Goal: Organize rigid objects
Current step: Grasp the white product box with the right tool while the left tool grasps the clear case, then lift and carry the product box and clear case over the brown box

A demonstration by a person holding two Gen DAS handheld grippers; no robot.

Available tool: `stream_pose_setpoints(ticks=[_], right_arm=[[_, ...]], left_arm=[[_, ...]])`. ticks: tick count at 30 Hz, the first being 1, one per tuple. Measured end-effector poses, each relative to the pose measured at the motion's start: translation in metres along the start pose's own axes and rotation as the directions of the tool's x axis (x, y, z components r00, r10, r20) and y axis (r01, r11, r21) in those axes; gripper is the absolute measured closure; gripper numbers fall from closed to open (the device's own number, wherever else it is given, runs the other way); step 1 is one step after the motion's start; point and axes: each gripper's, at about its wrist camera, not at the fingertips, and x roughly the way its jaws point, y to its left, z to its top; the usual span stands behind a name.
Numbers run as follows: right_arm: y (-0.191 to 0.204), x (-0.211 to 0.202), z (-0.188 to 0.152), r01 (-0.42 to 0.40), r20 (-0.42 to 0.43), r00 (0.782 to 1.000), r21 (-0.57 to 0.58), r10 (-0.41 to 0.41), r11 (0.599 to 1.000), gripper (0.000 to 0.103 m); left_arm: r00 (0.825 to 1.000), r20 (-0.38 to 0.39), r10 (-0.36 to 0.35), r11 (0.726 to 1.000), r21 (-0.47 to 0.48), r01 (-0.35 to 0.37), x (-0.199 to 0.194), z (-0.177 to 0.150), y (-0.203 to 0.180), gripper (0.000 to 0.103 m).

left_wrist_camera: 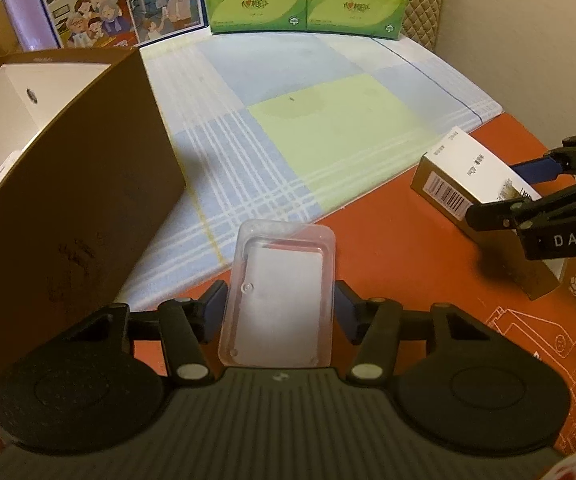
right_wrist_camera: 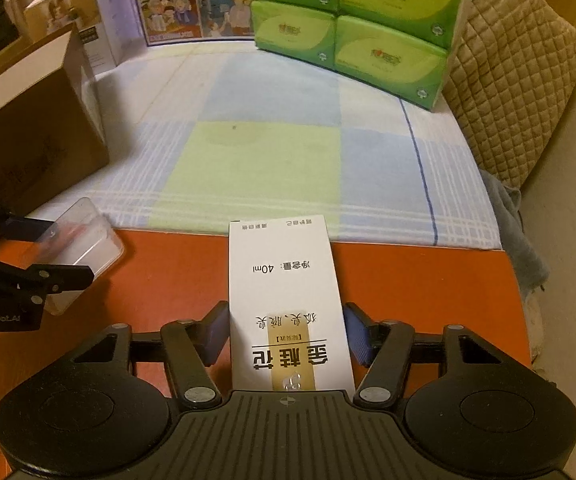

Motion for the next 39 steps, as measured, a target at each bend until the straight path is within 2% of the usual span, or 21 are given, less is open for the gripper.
stream_pose_setpoints(ticks=[6,12,18,25,33,39], right_arm=[[0.014,-0.005,-0.007,-0.031,0.001,1.000,-0.030,0.031,0.999,0.046],[0.042,-0.013,-0.021,-0.099,-0.015,0.995,-0.098,0.098,0.990,0.046],[0.070,-0.026,-0.045,-0.181,-0.053,0.983,-0.175,0.174,0.968,0.046],[0.096,-0.035,-0.065,-0.230,-0.086,0.973,-0.238,0.216,0.943,0.046],[0.105,-0.034,-0.067,-0.216,-0.086,0.976,-0.253,0.201,0.943,0.046],[0.106,-0.033,-0.068,-0.207,-0.074,0.978,-0.261,0.194,0.943,0.046]], left_arm=[[1.000,-0.015,0.009,0.999,-0.037,-0.009,-0.012,-0.017,-0.003,0.050],[0.999,-0.032,0.024,0.993,-0.111,-0.027,-0.032,-0.048,0.002,0.050],[0.997,-0.065,0.038,0.984,-0.173,-0.049,-0.056,-0.085,0.009,0.050],[0.994,-0.106,0.039,0.974,-0.218,-0.062,-0.075,-0.111,0.007,0.050],[0.990,-0.135,0.043,0.967,-0.243,-0.075,-0.068,-0.112,0.003,0.051],[0.990,-0.128,0.060,0.967,-0.238,-0.090,-0.069,-0.111,-0.003,0.051]])
